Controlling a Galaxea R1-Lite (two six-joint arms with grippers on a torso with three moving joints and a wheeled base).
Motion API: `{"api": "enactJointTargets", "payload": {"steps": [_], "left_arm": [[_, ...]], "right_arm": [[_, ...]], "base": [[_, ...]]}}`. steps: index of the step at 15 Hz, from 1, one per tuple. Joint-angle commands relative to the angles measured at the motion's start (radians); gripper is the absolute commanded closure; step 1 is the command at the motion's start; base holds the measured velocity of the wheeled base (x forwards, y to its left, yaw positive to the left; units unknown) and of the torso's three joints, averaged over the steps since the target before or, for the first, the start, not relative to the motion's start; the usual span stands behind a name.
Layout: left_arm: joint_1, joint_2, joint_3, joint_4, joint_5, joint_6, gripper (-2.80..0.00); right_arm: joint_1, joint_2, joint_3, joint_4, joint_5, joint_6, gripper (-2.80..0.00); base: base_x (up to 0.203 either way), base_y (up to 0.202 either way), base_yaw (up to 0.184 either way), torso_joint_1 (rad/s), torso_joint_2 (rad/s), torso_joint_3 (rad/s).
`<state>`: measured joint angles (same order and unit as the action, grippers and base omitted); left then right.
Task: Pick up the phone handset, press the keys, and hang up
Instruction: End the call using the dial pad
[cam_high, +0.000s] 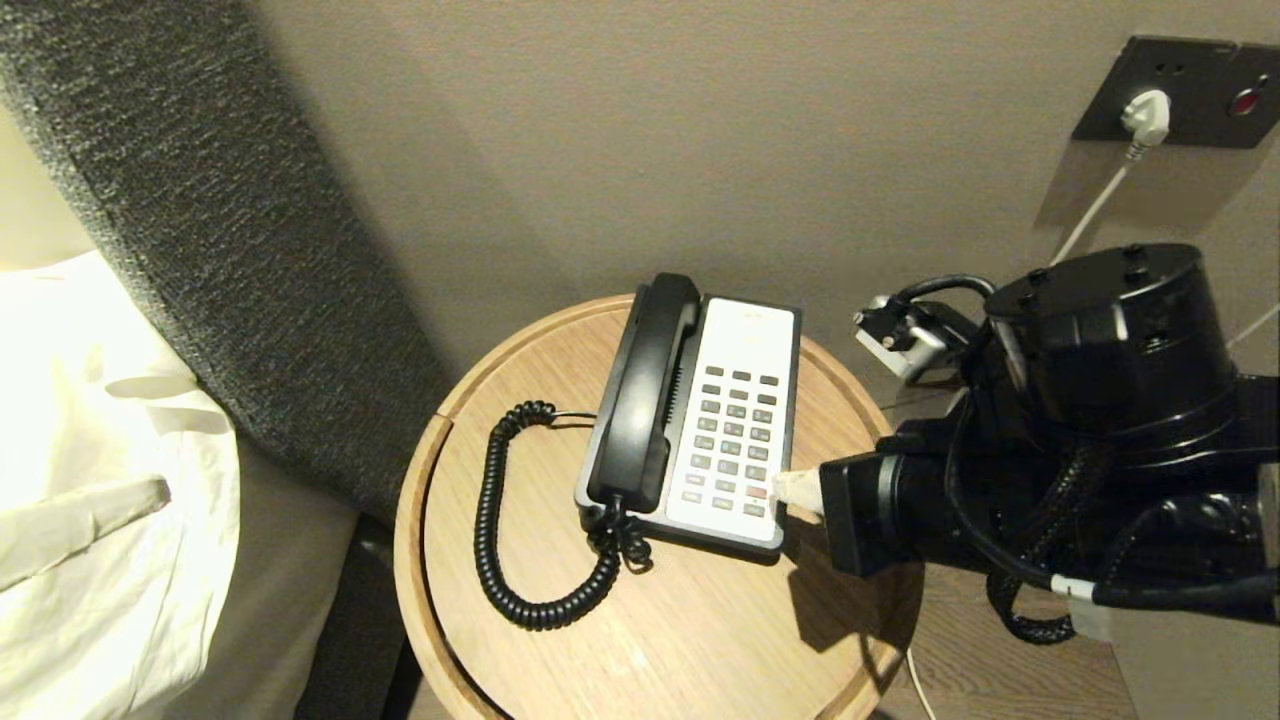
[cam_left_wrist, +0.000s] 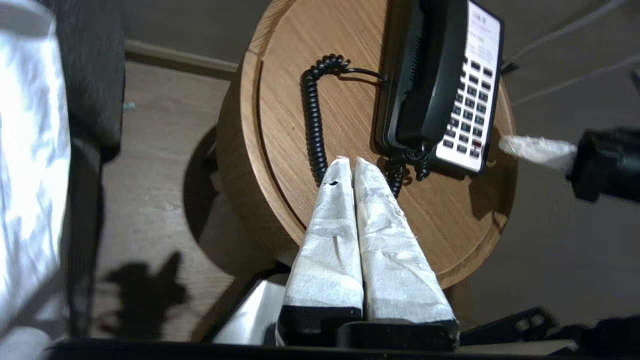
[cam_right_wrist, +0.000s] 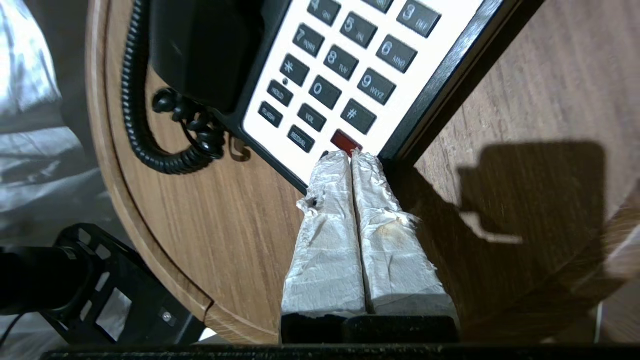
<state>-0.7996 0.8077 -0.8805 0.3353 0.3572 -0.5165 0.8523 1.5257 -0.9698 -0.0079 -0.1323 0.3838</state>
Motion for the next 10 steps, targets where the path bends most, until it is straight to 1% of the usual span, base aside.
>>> {"api": "enactJointTargets", "payload": {"steps": [1,2,3,5,8,9,10], "left_arm": [[0.032,-0.02,0.016,0.002,-0.009,-0.054,0.0],[0.062,-0.023,0.014,0.003,-0.033,-0.087,0.0],[0.103,-0.026,0.019,0.008,-0.042,-0.103,0.0],[0.222,-0.031,0.022,0.015,-0.044,-0.114,0.0],[0.482,-0.043,0.026,0.017,-0.041,-0.116,0.0],[0.565,-0.065,0.043,0.012,-0.038,-0.114,0.0],[0.633,-0.109,0.08,0.004,-0.037,-0.109,0.0]], "right_arm": [[-0.001,-0.029,0.0,-0.001,-0.001,0.004,0.0],[-0.002,-0.033,0.002,-0.004,-0.001,0.004,0.0],[-0.004,-0.036,0.002,-0.006,-0.001,0.004,0.0],[-0.016,-0.046,0.003,-0.007,-0.001,0.006,0.0],[-0.057,-0.06,0.005,-0.009,-0.001,0.005,0.0],[-0.073,-0.063,0.008,-0.01,-0.001,0.004,0.0],[-0.088,-0.065,0.008,-0.01,-0.001,0.004,0.0]], "base": [[0.0,0.0,0.0,0.0,0.0,0.0],[0.0,0.0,0.0,0.0,0.0,0.0],[0.0,0.0,0.0,0.0,0.0,0.0],[0.0,0.0,0.0,0.0,0.0,0.0],[0.0,0.0,0.0,0.0,0.0,0.0],[0.0,0.0,0.0,0.0,0.0,0.0],[0.0,0.0,0.0,0.0,0.0,0.0]]}}
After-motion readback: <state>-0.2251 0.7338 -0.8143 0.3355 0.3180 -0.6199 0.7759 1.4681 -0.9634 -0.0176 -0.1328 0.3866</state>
